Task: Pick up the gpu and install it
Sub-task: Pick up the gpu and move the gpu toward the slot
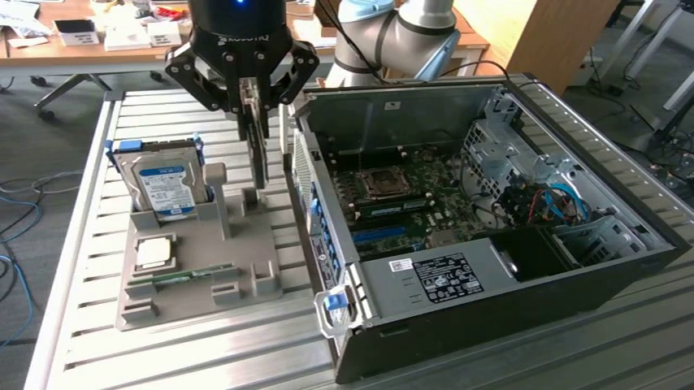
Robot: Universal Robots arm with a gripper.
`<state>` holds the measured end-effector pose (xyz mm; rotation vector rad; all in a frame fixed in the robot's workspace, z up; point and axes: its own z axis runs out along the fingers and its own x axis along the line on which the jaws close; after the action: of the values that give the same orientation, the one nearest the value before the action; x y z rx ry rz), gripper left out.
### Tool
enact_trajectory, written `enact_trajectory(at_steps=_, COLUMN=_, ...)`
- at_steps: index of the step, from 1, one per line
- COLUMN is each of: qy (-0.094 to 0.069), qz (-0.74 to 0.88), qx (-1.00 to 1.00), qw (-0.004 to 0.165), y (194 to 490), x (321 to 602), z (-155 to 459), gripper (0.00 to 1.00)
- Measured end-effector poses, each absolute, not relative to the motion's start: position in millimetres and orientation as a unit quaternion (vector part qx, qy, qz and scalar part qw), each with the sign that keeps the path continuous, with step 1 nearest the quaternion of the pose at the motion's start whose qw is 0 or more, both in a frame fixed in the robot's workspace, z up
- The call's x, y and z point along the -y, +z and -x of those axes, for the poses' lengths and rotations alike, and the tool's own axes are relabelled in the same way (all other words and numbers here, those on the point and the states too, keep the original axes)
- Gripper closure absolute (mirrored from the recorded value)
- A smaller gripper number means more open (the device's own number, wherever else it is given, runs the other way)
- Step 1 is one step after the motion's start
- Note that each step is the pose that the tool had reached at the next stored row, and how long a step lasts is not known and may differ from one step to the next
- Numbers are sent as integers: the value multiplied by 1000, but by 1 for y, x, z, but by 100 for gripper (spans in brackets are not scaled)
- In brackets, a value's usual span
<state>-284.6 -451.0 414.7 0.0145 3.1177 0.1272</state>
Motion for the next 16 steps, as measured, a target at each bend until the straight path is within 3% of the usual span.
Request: enact_trajectory(at_steps=16, qy=49, qz=-5, qx=-999, qw=11, y=417, x=451, z=256, gripper=73)
